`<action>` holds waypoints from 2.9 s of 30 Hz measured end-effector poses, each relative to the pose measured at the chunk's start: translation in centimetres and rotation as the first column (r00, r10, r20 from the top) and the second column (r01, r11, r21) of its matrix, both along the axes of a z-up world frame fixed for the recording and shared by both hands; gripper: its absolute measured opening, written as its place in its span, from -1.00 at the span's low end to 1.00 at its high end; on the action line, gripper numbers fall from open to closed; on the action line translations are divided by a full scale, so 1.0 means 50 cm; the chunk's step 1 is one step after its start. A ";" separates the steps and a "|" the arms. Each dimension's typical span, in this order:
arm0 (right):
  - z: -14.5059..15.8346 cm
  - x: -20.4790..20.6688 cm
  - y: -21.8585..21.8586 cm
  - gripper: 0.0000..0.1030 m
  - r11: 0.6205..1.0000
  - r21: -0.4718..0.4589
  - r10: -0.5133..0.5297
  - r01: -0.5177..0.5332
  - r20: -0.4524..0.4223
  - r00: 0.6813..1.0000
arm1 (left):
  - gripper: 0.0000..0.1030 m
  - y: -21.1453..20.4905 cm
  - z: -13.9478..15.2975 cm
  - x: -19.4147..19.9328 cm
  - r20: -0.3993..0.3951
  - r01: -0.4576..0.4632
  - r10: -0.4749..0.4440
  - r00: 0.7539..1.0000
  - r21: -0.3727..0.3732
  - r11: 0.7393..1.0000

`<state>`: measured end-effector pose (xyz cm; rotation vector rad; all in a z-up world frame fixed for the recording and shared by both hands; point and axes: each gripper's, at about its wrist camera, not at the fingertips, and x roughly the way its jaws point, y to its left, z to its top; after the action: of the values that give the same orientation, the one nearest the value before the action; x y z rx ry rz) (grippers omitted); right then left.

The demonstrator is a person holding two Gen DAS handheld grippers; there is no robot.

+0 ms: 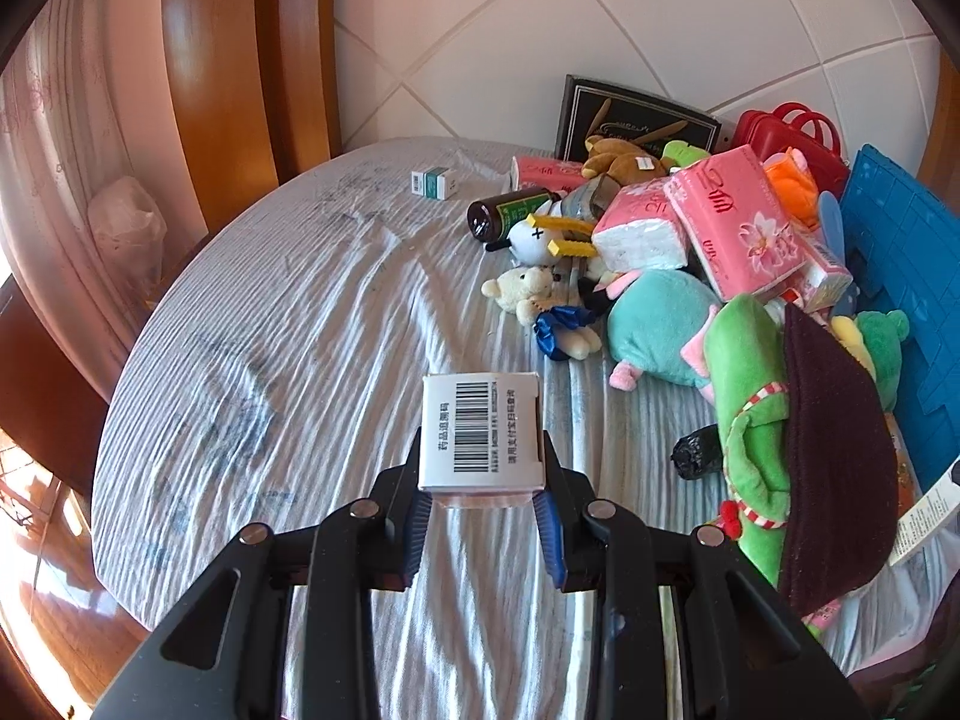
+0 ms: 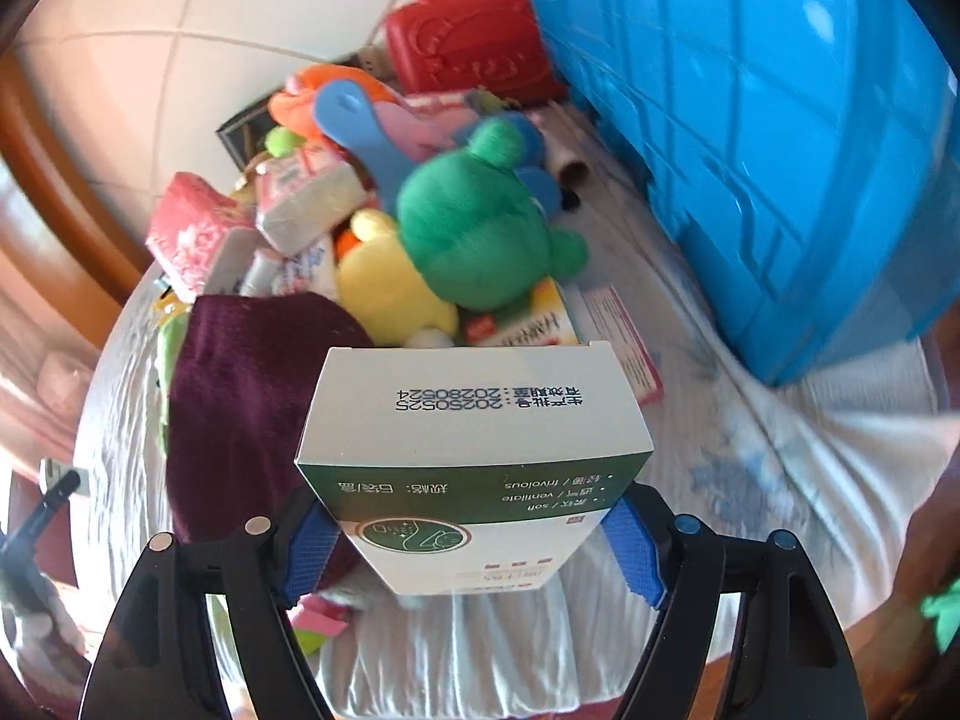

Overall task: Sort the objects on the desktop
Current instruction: 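Carry the small white box and green-white box over the blue crate, then open both tools to drop the two boxes into the crate, then move both tools back from the crate to the pile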

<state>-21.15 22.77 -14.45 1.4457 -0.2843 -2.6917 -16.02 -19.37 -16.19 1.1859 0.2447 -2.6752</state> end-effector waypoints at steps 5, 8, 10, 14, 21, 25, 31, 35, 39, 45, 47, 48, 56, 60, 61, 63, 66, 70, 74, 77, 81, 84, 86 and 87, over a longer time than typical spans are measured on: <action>0.073 -0.017 -0.037 0.49 0.996 0.064 0.061 -0.055 -0.093 0.994 | -0.42 0.050 0.062 -0.015 -0.066 0.051 -0.052 0.996 -0.014 0.999; 0.125 -0.031 -0.045 0.49 0.994 0.073 0.089 -0.079 -0.149 0.985 | -0.42 0.093 0.104 -0.034 -0.108 0.088 -0.090 0.990 -0.020 0.996; 0.161 -0.041 -0.047 0.49 0.993 0.075 0.105 -0.092 -0.187 0.977 | -0.42 0.127 0.137 -0.048 -0.137 0.119 -0.122 0.983 -0.027 0.993; 0.246 -0.054 -0.036 0.49 0.990 0.078 0.132 -0.114 -0.275 0.952 | -0.42 0.214 0.205 -0.078 -0.199 0.186 -0.195 0.960 -0.063 0.980; 0.405 -0.058 0.039 0.49 0.990 0.091 0.136 -0.106 -0.443 0.886 | -0.42 0.409 0.313 -0.137 -0.293 0.320 -0.330 0.898 -0.080 0.944; 0.476 -0.061 0.122 0.50 0.994 0.104 0.090 -0.042 -0.515 0.852 | -0.42 0.549 0.363 -0.171 -0.326 0.398 -0.408 0.853 -0.098 0.912; 0.531 -0.071 0.287 0.50 0.988 0.126 0.003 0.084 -0.571 0.821 | -0.42 0.777 0.422 -0.203 -0.365 0.512 -0.529 0.766 -0.149 0.846; 0.540 -0.069 0.401 0.50 0.975 0.157 -0.040 0.159 -0.575 0.817 | -0.42 0.912 0.457 -0.211 -0.383 0.570 -0.590 0.711 -0.178 0.802; 0.530 -0.074 0.515 0.50 0.964 0.168 -0.080 0.207 -0.556 0.827 | -0.42 1.037 0.479 -0.214 -0.376 0.618 -0.646 0.665 -0.210 0.758; 0.486 -0.094 0.626 0.50 0.952 0.190 -0.112 0.239 -0.510 0.853 | -0.42 1.176 0.478 -0.219 -0.299 0.674 -0.713 0.634 -0.240 0.699; 0.469 -0.101 0.656 0.50 0.954 0.188 -0.115 0.233 -0.490 0.864 | -0.42 1.203 0.466 -0.227 -0.262 0.690 -0.725 0.637 -0.225 0.687; 0.462 -0.105 0.670 0.50 0.955 0.187 -0.116 0.231 -0.482 0.869 | -0.41 1.212 0.458 -0.232 -0.244 0.697 -0.730 0.639 -0.217 0.683; 0.418 -0.116 0.728 0.50 0.955 0.205 -0.110 0.216 -0.431 0.895 | 0.41 1.258 0.431 -0.236 -0.177 0.684 -0.720 0.671 -0.227 0.694; 0.421 -0.117 0.742 0.50 0.952 0.214 -0.104 0.218 -0.443 0.890 | 0.48 1.257 0.432 -0.234 -0.184 0.671 -0.710 0.680 -0.235 0.703; 0.423 -0.117 0.744 0.51 0.952 0.215 -0.100 0.216 -0.449 0.888 | 0.48 1.255 0.432 -0.234 -0.185 0.668 -0.706 0.683 -0.232 0.707; 0.427 -0.118 0.742 0.65 0.951 0.223 -0.095 0.216 -0.453 0.886 | 0.48 1.251 0.433 -0.232 -0.188 0.665 -0.701 0.687 -0.225 0.712; 0.431 -0.113 0.745 0.99 0.950 0.216 -0.099 0.223 -0.469 0.877 | 0.48 1.241 0.434 -0.228 -0.195 0.664 -0.699 0.688 -0.219 0.715; 0.436 -0.099 0.747 0.99 0.951 0.208 -0.103 0.229 -0.483 0.869 | 0.48 1.223 0.439 -0.209 -0.219 0.656 -0.693 0.687 -0.225 0.720; 0.434 -0.079 0.740 0.99 0.959 0.188 -0.099 0.213 -0.483 0.870 | 0.49 1.180 0.442 -0.188 -0.255 0.651 -0.678 0.689 -0.193 0.734; 0.430 -0.059 0.718 1.00 0.970 0.167 -0.072 0.176 -0.492 0.868 | 0.49 1.129 0.439 -0.169 -0.286 0.628 -0.647 0.707 -0.167 0.760; 0.424 -0.044 0.661 1.00 0.981 0.166 -0.007 0.105 -0.503 0.864 | 0.53 1.051 0.424 -0.152 -0.299 0.565 -0.587 0.752 -0.166 0.809; 0.418 -0.051 0.600 1.00 0.984 0.172 0.047 0.046 -0.496 0.867 | 0.54 0.987 0.408 -0.144 -0.294 0.508 -0.536 0.791 -0.172 0.844; 0.415 -0.056 0.558 1.00 0.986 0.169 0.080 0.005 -0.495 0.865 | 0.54 0.941 0.396 -0.140 -0.286 0.471 -0.502 0.816 -0.173 0.865; 0.415 -0.058 0.534 1.00 0.986 0.167 0.098 -0.015 -0.496 0.863 | 0.54 0.915 0.391 -0.137 -0.281 0.456 -0.487 0.827 -0.172 0.873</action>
<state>-24.04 49.49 6.28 0.7018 0.0106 -2.9640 -22.87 26.40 3.36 0.8659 -0.1625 -3.2647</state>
